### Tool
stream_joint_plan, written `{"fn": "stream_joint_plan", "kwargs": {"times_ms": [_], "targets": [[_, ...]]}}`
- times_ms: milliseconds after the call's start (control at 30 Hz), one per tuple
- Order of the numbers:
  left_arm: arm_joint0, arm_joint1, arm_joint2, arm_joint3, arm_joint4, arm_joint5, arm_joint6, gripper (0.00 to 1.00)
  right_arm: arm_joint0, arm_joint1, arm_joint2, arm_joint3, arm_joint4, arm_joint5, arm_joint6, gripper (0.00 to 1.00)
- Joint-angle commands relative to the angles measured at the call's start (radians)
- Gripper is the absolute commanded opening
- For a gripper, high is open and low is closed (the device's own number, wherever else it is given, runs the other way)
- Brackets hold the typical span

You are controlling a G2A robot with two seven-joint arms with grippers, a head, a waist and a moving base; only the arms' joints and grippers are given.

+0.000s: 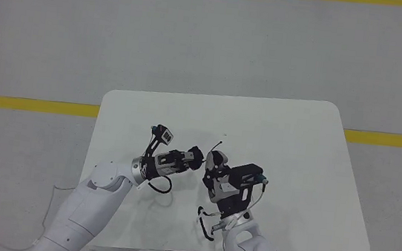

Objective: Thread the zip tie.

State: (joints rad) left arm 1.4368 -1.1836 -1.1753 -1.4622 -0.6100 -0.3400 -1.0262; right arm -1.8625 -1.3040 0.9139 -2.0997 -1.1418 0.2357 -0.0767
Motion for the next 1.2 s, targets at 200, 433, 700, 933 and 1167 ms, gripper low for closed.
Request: {"fn": "stream_joint_plan", "kwargs": {"times_ms": [200,433,700,933,1167], "targets": [[0.0,0.0,0.0,0.0,0.0,0.0,0.0,0.0,0.007,-0.003,-0.004,0.004,0.031,-0.006,0.009,0.0],[0.0,0.0,0.0,0.0,0.0,0.0,0.0,0.0,0.008,-0.004,-0.008,0.016,0.034,0.004,0.026,0.0],[0.0,0.0,0.0,0.0,0.0,0.0,0.0,0.0,0.007,-0.008,-0.003,0.008,0.083,0.004,0.002,0.0],[0.0,0.0,0.0,0.0,0.0,0.0,0.0,0.0,0.01,-0.013,-0.005,0.01,0.143,0.007,-0.011,0.0],[0.0,0.0,0.0,0.0,0.0,0.0,0.0,0.0,0.02,-0.019,-0.012,0.017,0.178,0.01,-0.023,0.0]]}}
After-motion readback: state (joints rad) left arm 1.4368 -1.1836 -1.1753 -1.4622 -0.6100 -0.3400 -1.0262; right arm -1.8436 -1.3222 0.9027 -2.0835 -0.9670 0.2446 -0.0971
